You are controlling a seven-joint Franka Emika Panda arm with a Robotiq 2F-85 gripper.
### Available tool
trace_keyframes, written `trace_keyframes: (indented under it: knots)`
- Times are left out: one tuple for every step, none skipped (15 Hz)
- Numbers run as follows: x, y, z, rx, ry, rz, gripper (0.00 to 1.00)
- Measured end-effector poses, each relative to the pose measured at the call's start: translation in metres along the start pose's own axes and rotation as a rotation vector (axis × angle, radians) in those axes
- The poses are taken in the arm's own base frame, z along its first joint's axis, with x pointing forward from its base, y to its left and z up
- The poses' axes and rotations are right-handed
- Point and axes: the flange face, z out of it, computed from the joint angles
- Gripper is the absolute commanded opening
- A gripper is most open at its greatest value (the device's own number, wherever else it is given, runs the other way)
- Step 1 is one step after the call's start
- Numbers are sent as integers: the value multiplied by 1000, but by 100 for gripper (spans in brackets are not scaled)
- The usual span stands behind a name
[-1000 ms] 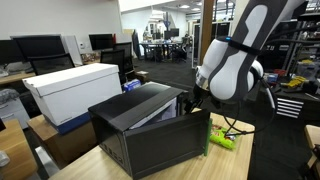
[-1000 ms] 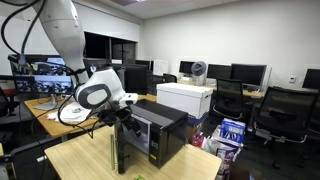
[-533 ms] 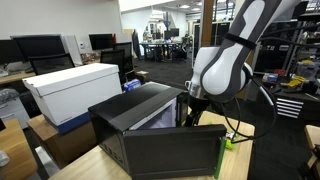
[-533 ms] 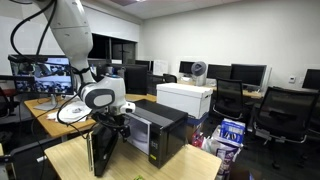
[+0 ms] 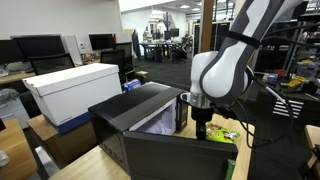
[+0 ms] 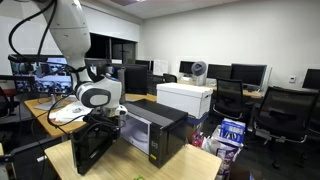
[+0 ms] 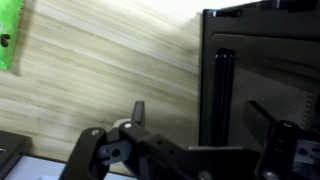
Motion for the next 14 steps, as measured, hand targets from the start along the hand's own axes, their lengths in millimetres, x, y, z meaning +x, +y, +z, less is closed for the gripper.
trace_keyframes:
  knots:
    - [-2, -3, 2, 7, -10, -35, 100]
    - [-4, -5, 4, 14, -21, -66, 100]
    - [-7, -6, 6, 36, -43, -105, 100]
    - [-11, -6, 7, 65, -68, -138, 100]
    - [-17, -4, 8, 93, -94, -162, 100]
    - [-22, 0, 8, 114, -116, -172, 100]
    - [-27, 6, 7, 123, -132, -159, 100]
    - [-32, 12, 5, 122, -143, -140, 100]
    - [-38, 22, 2, 113, -143, -114, 100]
    - [-41, 29, -1, 107, -140, -92, 100]
    - [-45, 40, -5, 95, -125, -57, 100]
    - [-47, 48, -8, 78, -100, -22, 100]
    - [-49, 56, -10, 59, -68, 17, 100]
    - [-51, 64, -13, 32, -20, 67, 100]
